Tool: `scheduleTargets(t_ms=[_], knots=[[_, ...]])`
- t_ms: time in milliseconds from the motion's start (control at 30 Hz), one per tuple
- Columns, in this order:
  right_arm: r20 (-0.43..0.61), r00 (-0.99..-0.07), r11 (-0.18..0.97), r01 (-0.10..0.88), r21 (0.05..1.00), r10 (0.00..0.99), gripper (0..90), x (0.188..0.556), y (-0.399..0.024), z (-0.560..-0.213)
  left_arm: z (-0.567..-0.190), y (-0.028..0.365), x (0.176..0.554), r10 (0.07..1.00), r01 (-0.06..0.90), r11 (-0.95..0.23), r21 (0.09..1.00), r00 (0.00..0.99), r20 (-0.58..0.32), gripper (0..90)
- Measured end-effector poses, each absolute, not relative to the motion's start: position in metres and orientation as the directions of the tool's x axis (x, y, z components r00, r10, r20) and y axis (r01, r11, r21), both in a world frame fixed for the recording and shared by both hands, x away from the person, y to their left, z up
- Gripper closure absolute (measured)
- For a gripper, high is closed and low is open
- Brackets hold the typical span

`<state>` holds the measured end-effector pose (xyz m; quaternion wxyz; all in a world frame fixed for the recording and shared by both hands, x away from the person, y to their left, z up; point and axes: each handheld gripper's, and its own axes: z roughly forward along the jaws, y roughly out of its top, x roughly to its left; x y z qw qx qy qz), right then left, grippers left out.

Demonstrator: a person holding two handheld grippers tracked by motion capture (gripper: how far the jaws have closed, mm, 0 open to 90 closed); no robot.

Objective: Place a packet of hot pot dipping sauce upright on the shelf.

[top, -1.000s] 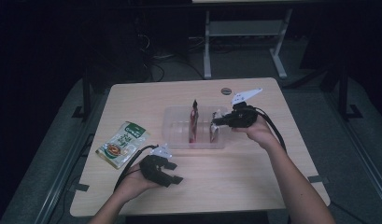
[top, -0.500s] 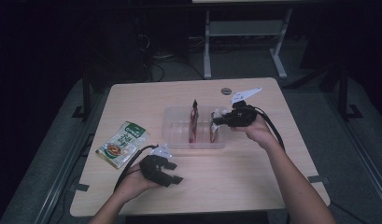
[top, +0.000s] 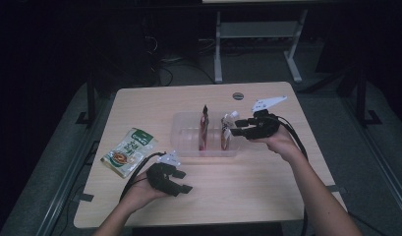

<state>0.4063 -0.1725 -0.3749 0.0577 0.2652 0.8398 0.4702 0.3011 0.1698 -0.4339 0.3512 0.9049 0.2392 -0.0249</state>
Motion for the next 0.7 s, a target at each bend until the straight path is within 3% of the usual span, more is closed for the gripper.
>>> scheduleTargets(t_ms=[333,700], knots=[[0.132,-0.864,0.464,0.383,0.799,0.486,41.1,0.371,-0.17,-0.374,-0.431,0.171,0.301,0.415,0.445,-0.626,0.641,0.886,-0.209,37.8],[0.156,-0.87,0.489,0.401,0.774,0.467,38.8,0.335,-0.158,-0.396,-0.43,0.174,0.301,0.415,0.436,-0.637,0.636,0.889,-0.194,39.3]])
